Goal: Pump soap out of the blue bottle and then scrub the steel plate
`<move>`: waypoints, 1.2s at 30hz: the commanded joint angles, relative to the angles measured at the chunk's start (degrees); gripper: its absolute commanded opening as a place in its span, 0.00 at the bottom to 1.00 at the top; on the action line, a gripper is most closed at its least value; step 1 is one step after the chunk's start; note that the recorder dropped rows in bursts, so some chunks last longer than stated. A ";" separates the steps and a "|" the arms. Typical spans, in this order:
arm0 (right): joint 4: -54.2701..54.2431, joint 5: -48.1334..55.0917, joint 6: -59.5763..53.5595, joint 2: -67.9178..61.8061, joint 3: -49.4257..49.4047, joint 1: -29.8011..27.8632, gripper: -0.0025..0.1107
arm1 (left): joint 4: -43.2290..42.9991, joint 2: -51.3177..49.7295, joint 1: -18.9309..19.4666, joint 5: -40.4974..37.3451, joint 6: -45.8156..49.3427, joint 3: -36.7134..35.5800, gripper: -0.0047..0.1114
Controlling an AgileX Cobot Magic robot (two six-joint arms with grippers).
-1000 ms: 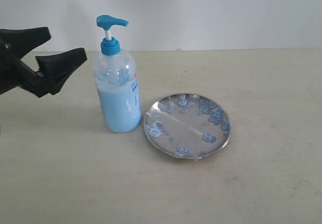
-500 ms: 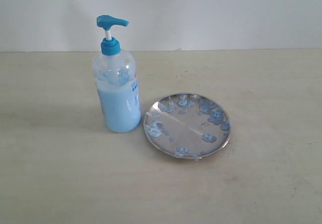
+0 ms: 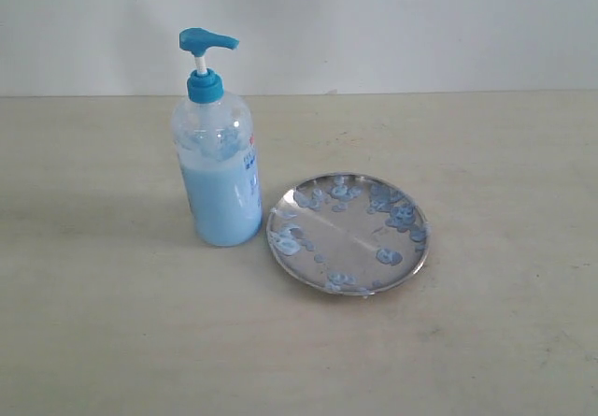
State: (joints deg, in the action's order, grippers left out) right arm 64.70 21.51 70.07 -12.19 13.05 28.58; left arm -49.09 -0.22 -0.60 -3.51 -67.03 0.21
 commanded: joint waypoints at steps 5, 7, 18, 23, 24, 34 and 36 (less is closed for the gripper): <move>19.64 -6.77 2.17 -7.62 6.72 -0.05 0.02 | 10.79 0.22 -0.31 -19.70 0.73 -0.21 0.08; 20.96 -1.87 7.58 -15.87 10.83 -0.05 0.02 | 13.43 0.22 -0.31 -19.57 3.76 -0.21 0.08; 16.99 -22.16 14.76 -81.10 37.61 -0.05 0.02 | 24.23 0.22 -0.31 -4.24 21.64 -0.21 0.08; 18.26 -2.20 -5.83 -81.77 33.39 -0.05 0.02 | 24.23 0.22 -0.31 -4.20 21.64 -0.21 0.08; 18.26 1.45 -7.79 -81.77 32.81 -0.05 0.02 | 24.23 0.22 -0.31 -4.20 21.64 -0.21 0.08; -37.29 16.89 -42.36 -81.67 31.05 -12.84 0.02 | 24.23 0.22 -0.31 -4.20 21.64 -0.21 0.08; -59.65 19.86 -64.81 -81.67 31.15 -14.30 0.02 | 24.23 0.22 -0.31 -4.20 21.64 -0.21 0.08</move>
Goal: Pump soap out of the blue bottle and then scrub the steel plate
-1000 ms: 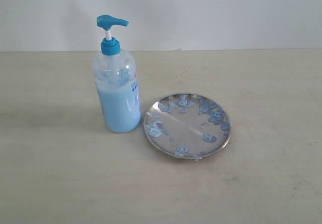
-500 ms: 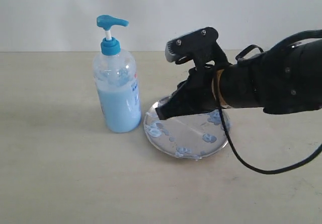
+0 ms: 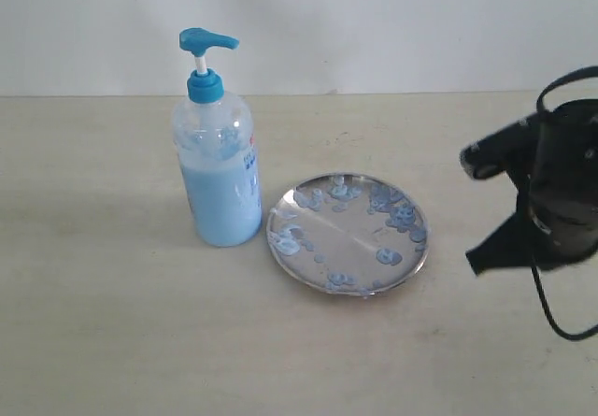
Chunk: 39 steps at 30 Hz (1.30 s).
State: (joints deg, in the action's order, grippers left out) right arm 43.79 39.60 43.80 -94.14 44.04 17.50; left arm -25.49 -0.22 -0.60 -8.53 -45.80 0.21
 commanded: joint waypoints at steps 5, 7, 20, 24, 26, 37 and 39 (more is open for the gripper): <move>-60.16 9.86 -58.11 0.28 5.71 -3.11 0.02 | 0.64 0.22 -0.31 0.82 0.41 -0.21 0.08; -59.12 13.05 -57.28 0.28 11.25 -3.11 0.02 | 0.64 0.22 -0.31 0.82 0.41 -0.21 0.08; -56.54 30.37 -56.63 -22.38 49.43 -2.87 0.02 | 0.64 0.22 -0.31 0.82 0.41 -0.21 0.08; -42.54 30.37 -47.89 -22.49 51.30 -3.03 0.02 | 0.64 0.22 -0.31 0.82 0.41 -0.21 0.08; -43.79 19.78 -43.80 -22.49 52.10 -3.03 0.02 | 0.64 0.22 -0.31 0.82 0.41 -0.21 0.08; -39.79 30.35 -61.24 -25.69 51.51 1.82 0.02 | 0.64 0.22 -0.31 0.82 0.41 -0.21 0.08; -31.34 19.02 -49.00 -26.29 51.51 1.45 0.02 | 0.64 0.22 -0.31 0.82 0.41 -0.21 0.08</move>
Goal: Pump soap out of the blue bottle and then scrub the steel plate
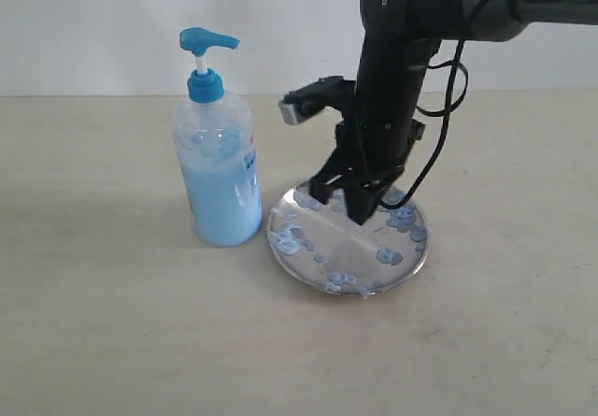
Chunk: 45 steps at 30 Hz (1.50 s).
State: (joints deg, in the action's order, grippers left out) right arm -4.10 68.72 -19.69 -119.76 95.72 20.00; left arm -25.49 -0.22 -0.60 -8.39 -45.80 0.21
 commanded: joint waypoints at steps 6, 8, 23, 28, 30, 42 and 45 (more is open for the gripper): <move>2.63 -14.56 13.42 -1.92 -0.18 1.26 0.02 | 0.64 0.22 -0.31 0.69 0.41 -0.21 0.08; 1.61 -3.83 -1.14 -2.05 -0.31 1.85 0.02 | 0.64 0.22 -0.31 0.69 0.41 -0.21 0.08; -0.89 1.25 -12.64 -3.81 -0.49 1.89 0.02 | 0.64 0.22 -0.31 0.69 0.41 -0.21 0.08; 15.34 -12.37 3.19 -4.32 -0.77 1.18 0.02 | 0.64 0.22 -0.31 0.69 0.41 -0.21 0.08; 10.73 -24.26 19.11 -4.32 -0.77 1.18 0.02 | 0.64 0.22 -0.31 0.69 0.41 -0.21 0.08; 30.80 -12.40 26.37 -3.68 -0.19 0.75 0.02 | 0.64 0.22 -0.31 0.69 0.41 -0.21 0.08; 8.75 0.01 9.07 -3.71 -0.45 2.33 0.02 | 0.64 0.22 -0.31 0.69 0.41 -0.21 0.08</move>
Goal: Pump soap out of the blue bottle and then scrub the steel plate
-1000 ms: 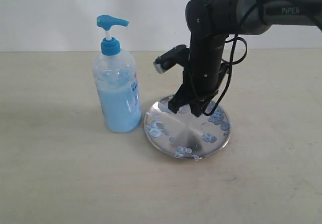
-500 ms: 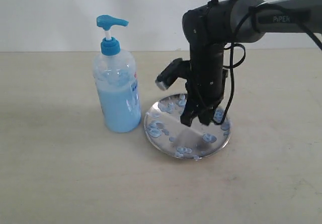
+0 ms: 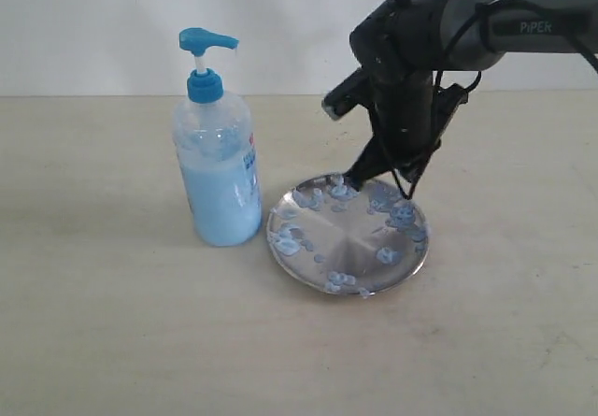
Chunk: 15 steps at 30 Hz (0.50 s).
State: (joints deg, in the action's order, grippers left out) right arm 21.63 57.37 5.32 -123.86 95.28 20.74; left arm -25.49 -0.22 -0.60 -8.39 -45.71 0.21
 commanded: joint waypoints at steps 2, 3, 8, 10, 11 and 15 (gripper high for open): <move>-15.02 12.59 -34.44 -0.06 -0.17 1.46 0.02 | 0.64 0.22 -0.31 0.69 0.33 -0.21 0.08; -11.86 12.59 -37.46 -0.06 -0.17 1.46 0.02 | 0.64 0.22 -0.31 0.69 0.33 -0.21 0.08; -7.54 0.69 -2.21 -0.06 0.25 2.35 0.02 | 0.64 0.22 -0.31 0.69 0.33 -0.21 0.08; -4.24 9.68 -0.70 0.99 -1.36 2.10 0.02 | 0.64 0.22 -0.31 0.69 0.33 -0.21 0.08; -1.36 10.24 3.66 4.29 -4.16 1.46 0.02 | 0.64 0.22 -0.31 0.69 0.33 -0.21 0.08; 2.42 -6.99 15.11 29.90 -21.68 0.41 0.02 | 0.64 0.22 -0.31 0.69 0.33 -0.21 0.08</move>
State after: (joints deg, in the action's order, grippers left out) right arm 21.84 59.33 14.82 -109.08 81.29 21.71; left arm -25.49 -0.22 -0.60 -8.39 -45.71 0.21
